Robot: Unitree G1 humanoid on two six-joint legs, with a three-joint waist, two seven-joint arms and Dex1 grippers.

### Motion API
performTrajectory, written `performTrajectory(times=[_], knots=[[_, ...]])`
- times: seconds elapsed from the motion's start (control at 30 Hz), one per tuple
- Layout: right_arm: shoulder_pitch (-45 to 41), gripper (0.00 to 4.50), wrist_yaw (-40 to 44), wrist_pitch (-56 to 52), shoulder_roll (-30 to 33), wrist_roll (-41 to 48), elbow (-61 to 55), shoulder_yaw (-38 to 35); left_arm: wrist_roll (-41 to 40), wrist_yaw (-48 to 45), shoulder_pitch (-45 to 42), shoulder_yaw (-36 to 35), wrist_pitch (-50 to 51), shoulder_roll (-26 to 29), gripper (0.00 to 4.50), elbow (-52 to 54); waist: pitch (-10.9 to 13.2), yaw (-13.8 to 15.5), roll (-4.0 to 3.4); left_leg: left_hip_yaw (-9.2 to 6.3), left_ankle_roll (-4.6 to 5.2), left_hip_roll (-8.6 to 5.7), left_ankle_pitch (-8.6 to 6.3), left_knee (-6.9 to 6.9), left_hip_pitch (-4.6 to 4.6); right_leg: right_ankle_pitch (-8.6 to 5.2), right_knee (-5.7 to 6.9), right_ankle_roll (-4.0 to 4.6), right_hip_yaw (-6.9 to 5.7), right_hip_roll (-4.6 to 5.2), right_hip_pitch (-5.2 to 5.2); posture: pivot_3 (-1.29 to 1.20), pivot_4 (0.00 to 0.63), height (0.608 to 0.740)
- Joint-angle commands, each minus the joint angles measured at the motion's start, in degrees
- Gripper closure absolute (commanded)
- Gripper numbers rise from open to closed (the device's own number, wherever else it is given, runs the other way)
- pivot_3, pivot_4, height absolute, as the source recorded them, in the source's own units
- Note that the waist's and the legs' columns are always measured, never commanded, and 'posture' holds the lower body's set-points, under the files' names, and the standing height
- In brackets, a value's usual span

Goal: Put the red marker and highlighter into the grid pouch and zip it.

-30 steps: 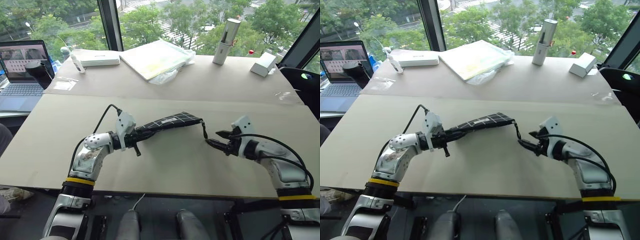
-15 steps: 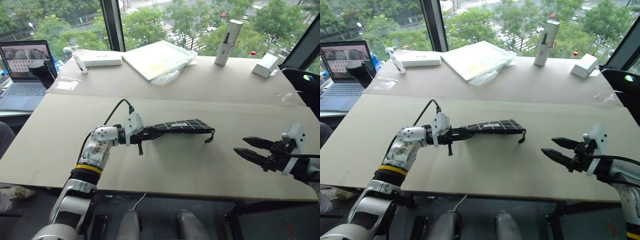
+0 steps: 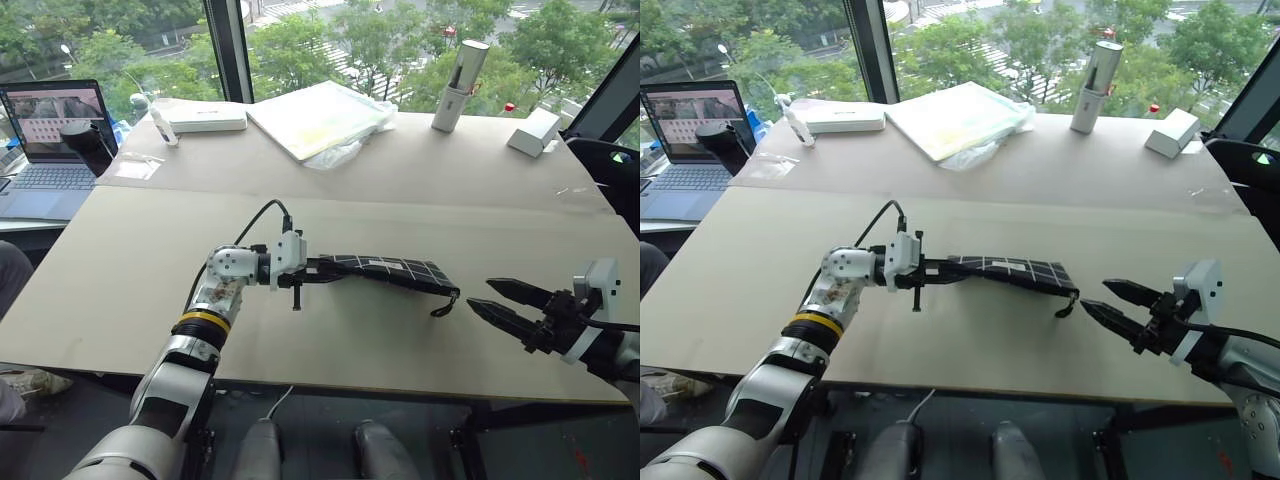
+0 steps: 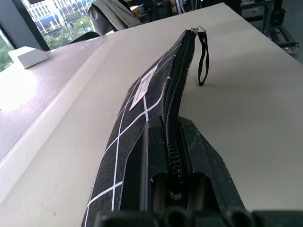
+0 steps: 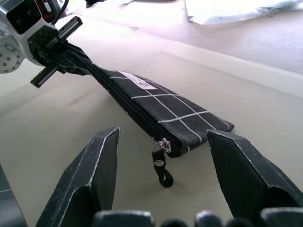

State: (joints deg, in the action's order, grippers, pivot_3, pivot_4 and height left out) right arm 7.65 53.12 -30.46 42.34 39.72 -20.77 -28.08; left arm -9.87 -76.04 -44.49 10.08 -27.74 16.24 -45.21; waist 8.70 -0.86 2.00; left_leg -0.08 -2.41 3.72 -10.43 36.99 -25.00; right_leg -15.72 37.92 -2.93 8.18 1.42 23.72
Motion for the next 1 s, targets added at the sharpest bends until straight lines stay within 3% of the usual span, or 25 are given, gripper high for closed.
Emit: performTrajectory(times=[0.03,0.2,0.27,0.57,0.77,1.0], knots=[[-0.09,1.19,-0.99,-0.11,0.44,0.57,-1.23,-0.39,2.1,1.16,-2.08,-0.35,-3.1,0.42,3.48,-3.32,0.0,0.0,0.0,0.0,0.0,0.0,0.0,0.0,0.02,0.0,-0.01,0.0,0.0,0.0,-0.02,0.0,0.15,0.738],[-0.39,1.19,-1.12,0.24,1.04,-0.19,0.44,-0.08,-1.0,1.2,-0.2,-2.23,5.3,0.53,1.5,1.03,0.0,0.06,0.01,-0.02,0.0,0.0,0.0,0.0,0.02,-0.01,-0.01,-0.01,-0.01,0.0,-0.06,0.0,0.15,0.738],[-0.59,1.19,-0.86,0.5,1.44,-0.64,1.31,-0.1,-3.22,0.4,1.74,-2.7,11.57,1.19,1.0,5.83,0.0,-0.02,0.0,-0.02,0.0,-0.01,0.0,0.01,0.03,-0.01,-0.01,-0.01,0.0,0.0,-0.07,0.0,0.15,0.738],[-5.5,1.19,1.27,4.89,2.96,-6.05,11.28,3.68,-13.85,11.14,14.59,-7.22,50.63,7.95,1.0,37.28,0.0,-0.49,-0.01,-0.03,0.0,0.03,0.0,-0.01,0.23,-0.05,0.04,-0.06,-0.01,-0.01,-0.2,0.0,0.15,0.738],[-10.32,1.19,2.15,7.5,2.4,-8.68,17.58,6.66,-17.91,20.28,21.47,-15.89,61.51,12.75,1.0,46.05,0.02,-1.04,-0.03,-0.03,0.01,0.04,-0.01,-0.1,0.59,-0.26,-0.05,-0.32,-0.02,0.0,-0.56,0.0,0.15,0.738],[-13.91,1.19,3.28,9.58,2.01,-10.24,22.86,8.77,-21.66,26.84,28.04,-25.0,64.23,14.62,1.0,50.19,0.03,-1.05,-0.03,-0.01,0.01,0.06,-0.02,-0.13,0.62,-0.26,-0.1,-0.28,-0.03,0.01,-0.58,0.0,0.15,0.738]])
